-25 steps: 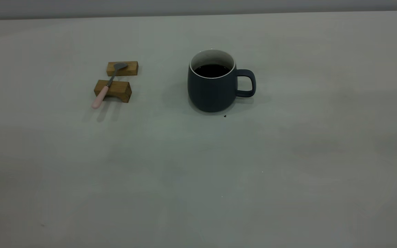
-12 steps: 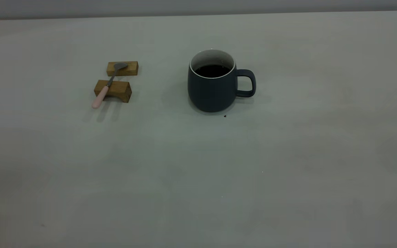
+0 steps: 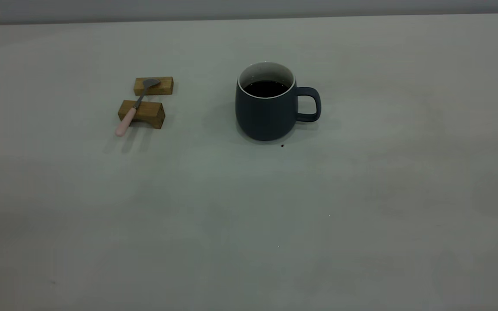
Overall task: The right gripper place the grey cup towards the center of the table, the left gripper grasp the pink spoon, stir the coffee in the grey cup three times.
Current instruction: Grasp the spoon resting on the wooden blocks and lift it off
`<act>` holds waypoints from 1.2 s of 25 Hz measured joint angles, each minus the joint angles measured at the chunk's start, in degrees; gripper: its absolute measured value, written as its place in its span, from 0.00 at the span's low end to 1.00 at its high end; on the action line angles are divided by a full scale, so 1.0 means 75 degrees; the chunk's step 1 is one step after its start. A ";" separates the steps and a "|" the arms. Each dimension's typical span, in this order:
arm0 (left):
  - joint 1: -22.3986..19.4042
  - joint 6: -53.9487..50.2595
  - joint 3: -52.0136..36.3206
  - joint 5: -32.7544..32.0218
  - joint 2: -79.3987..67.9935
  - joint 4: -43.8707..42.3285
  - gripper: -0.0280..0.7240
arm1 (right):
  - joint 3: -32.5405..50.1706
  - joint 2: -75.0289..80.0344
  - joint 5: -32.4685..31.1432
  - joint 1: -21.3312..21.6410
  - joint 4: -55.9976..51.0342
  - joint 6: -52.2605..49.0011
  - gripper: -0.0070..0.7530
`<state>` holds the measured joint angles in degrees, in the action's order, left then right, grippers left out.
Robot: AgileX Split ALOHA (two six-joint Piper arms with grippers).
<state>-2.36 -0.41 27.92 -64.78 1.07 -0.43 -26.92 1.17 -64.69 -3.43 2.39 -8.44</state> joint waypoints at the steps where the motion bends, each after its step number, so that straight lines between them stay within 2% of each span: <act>1: 0.0000 0.0000 0.0000 0.0000 0.0000 0.0000 0.38 | 0.0000 0.0000 0.0000 0.0000 0.0000 0.0000 0.66; 16: 0.0000 0.0000 0.0025 0.0054 -0.0109 0.0099 0.39 | 0.0000 0.0000 0.0000 0.0000 0.0006 0.0006 0.66; 19: 0.0000 0.0000 0.0179 0.0598 -0.0836 0.0179 0.46 | 0.0000 0.0000 0.0000 0.0000 0.0006 0.0006 0.66; 25: 0.0000 0.0402 0.0666 0.1684 -0.3716 0.0761 0.74 | 0.0000 0.0000 0.0000 0.0000 0.0006 0.0006 0.66; 27: 0.0000 0.0511 0.0850 0.2067 -0.4761 0.0985 0.79 | 0.0000 0.0000 0.0000 0.0000 0.0006 0.0015 0.66; 30: 0.0000 0.0569 0.1194 0.2648 -0.6368 0.1369 0.80 | 0.0000 0.0000 0.0000 0.0000 0.0006 0.0015 0.66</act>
<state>-2.36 3.86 36.88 -44.92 -46.69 9.83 -26.92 1.17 -64.69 -3.43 2.44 -8.33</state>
